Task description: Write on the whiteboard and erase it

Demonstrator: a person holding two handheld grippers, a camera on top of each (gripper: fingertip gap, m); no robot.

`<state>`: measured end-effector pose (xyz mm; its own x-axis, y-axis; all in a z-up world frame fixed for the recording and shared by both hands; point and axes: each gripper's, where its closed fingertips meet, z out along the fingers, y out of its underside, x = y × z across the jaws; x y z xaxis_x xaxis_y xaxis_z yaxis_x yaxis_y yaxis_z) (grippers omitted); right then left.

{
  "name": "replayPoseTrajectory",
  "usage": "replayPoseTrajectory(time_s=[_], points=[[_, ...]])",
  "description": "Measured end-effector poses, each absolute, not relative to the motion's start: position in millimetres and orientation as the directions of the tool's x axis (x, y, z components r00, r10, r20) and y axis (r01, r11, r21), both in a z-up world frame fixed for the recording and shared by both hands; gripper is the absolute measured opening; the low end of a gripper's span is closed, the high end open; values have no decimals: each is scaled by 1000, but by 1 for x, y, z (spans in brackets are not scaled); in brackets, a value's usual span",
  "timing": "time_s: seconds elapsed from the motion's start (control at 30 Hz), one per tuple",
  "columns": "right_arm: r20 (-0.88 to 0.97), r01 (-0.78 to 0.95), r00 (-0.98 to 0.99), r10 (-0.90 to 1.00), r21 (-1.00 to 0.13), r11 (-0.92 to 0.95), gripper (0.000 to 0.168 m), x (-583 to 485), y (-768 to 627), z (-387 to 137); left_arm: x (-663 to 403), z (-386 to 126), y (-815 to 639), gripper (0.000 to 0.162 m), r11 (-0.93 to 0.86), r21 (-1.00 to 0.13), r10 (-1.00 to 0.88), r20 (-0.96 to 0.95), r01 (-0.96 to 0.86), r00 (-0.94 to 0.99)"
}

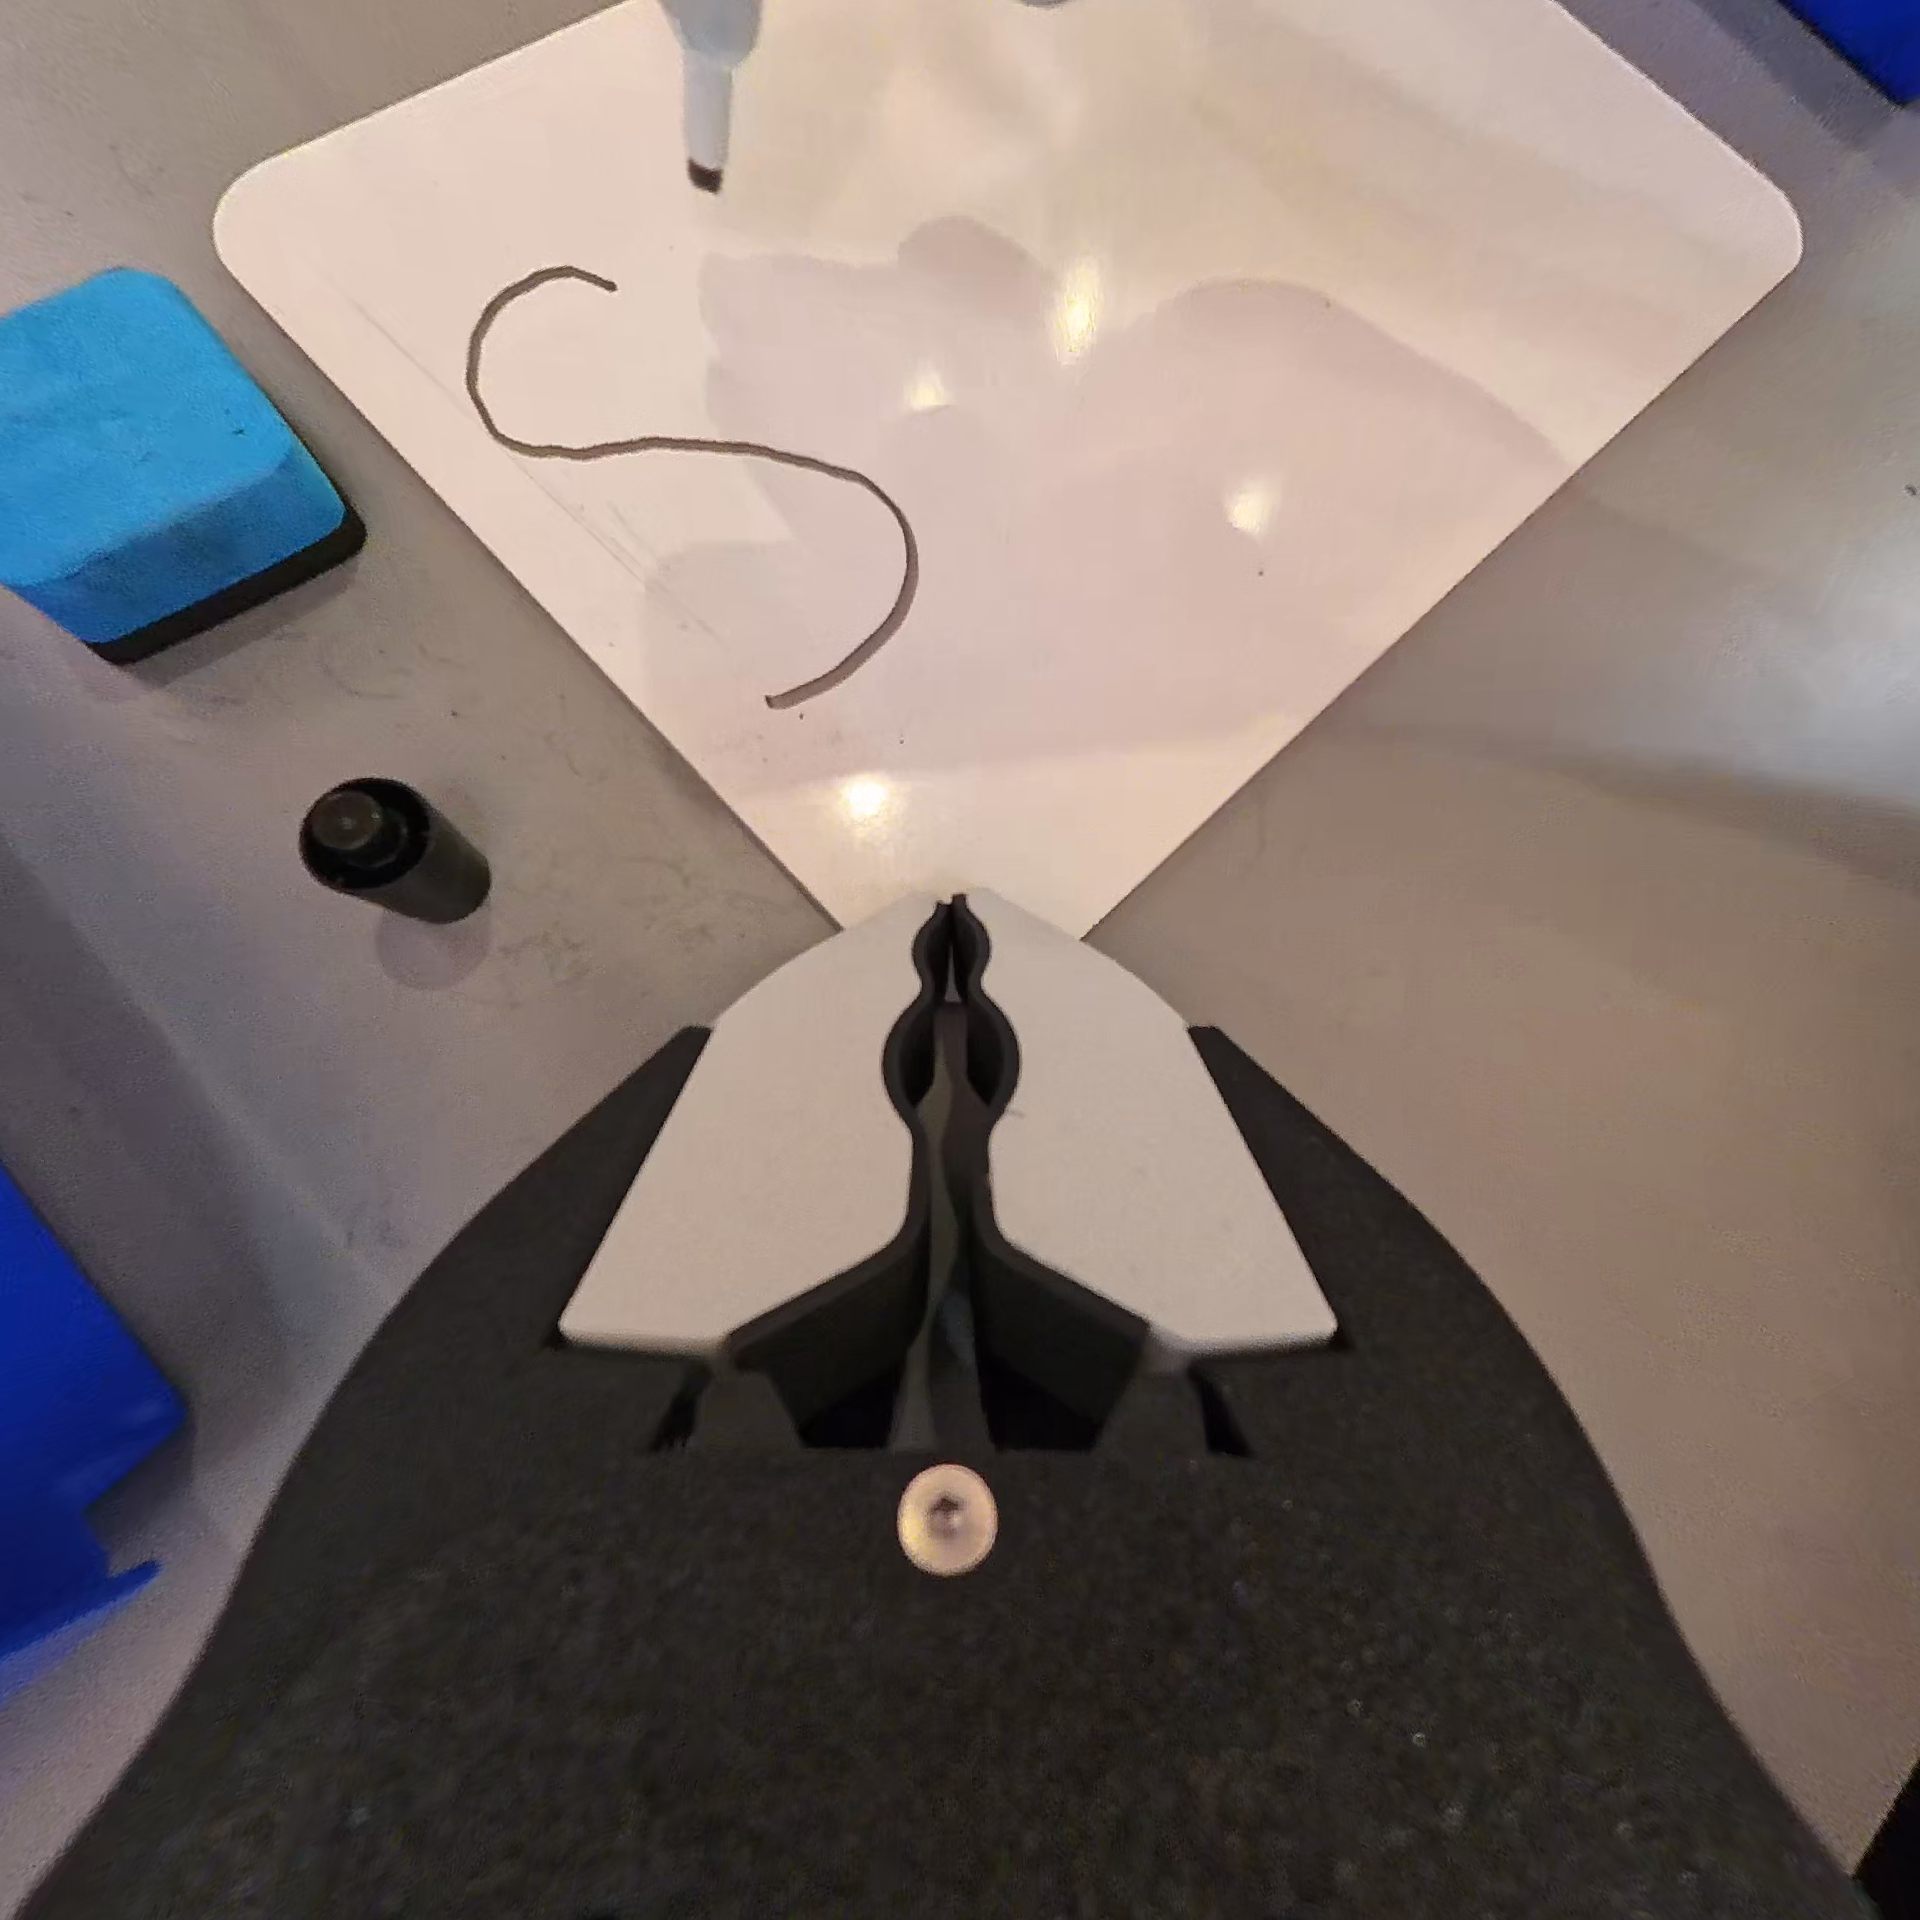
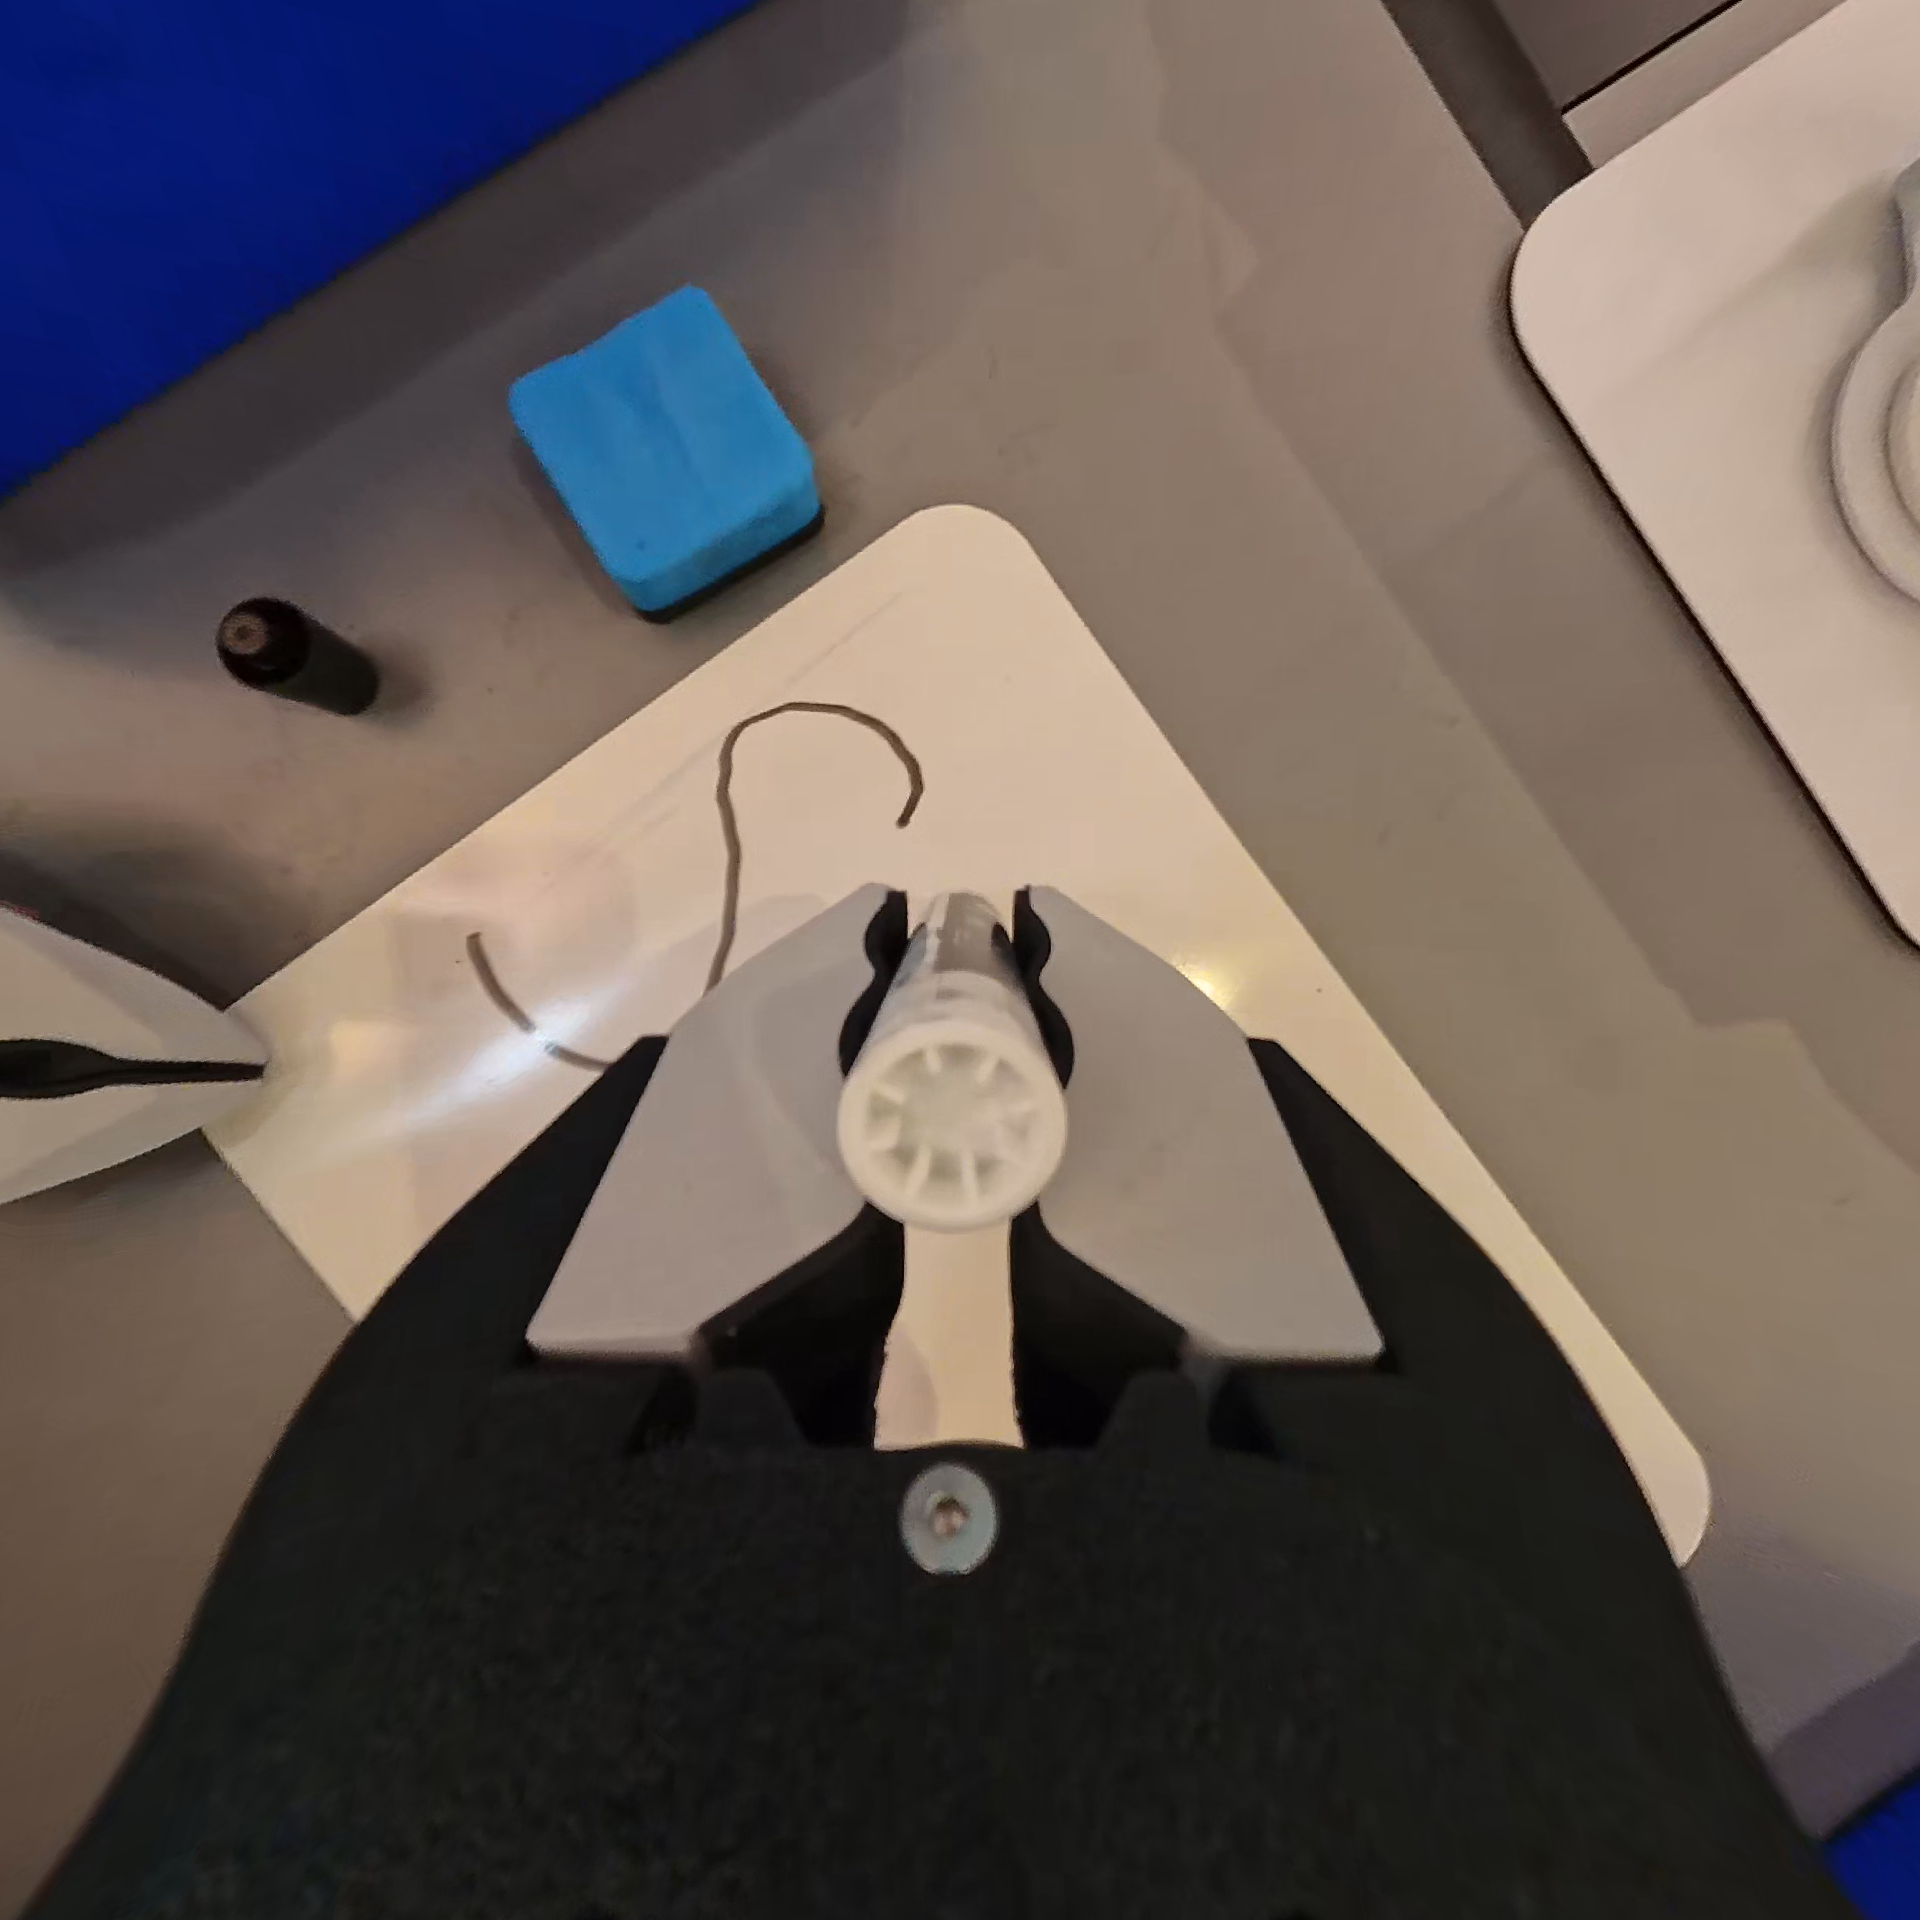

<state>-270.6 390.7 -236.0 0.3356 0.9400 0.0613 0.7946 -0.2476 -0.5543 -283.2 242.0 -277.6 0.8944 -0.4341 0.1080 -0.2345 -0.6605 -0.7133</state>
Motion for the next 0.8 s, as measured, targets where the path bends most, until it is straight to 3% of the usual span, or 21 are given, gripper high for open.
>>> replayPoseTrajectory(time_s=[0.8], points=[[54,830,319,946,-498,-252,19,-263,384,-246,-283,-278,242,0,-662,-712,-435,113,-232,893]])
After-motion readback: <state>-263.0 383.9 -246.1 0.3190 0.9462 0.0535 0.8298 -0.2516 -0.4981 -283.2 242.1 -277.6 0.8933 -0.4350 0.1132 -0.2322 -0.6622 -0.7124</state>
